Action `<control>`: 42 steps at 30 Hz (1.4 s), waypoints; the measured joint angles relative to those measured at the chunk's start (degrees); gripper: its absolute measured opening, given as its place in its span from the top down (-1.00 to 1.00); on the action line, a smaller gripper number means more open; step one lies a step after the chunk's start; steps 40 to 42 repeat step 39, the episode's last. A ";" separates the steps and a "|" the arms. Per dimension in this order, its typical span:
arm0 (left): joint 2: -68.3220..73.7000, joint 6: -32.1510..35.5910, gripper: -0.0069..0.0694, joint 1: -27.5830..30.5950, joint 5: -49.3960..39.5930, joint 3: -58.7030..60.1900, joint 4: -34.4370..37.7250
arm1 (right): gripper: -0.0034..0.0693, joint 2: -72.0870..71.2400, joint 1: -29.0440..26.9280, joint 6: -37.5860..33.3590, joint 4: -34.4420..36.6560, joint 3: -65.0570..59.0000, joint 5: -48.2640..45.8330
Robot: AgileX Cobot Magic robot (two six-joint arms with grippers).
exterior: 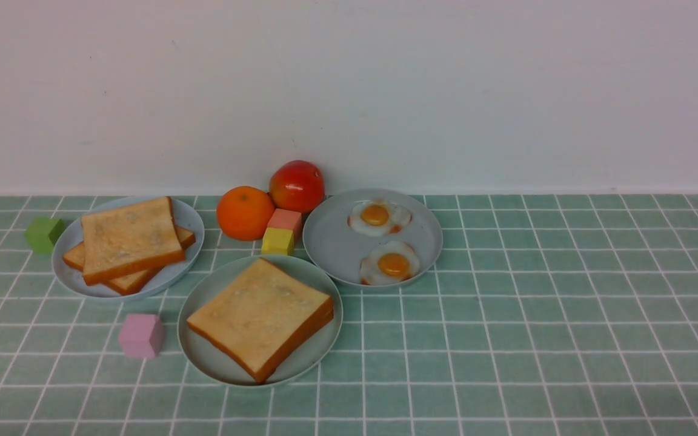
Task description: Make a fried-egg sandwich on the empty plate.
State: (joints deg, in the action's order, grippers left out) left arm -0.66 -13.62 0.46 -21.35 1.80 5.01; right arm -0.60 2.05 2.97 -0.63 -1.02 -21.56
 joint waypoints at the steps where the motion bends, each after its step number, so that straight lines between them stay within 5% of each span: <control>1: 0.00 0.00 0.85 0.00 0.00 0.00 0.00 | 0.76 0.00 0.00 0.00 0.00 0.00 0.00; 42: 0.00 0.00 0.78 0.00 0.00 0.00 0.00 | 0.62 0.00 0.00 0.10 0.00 0.00 0.00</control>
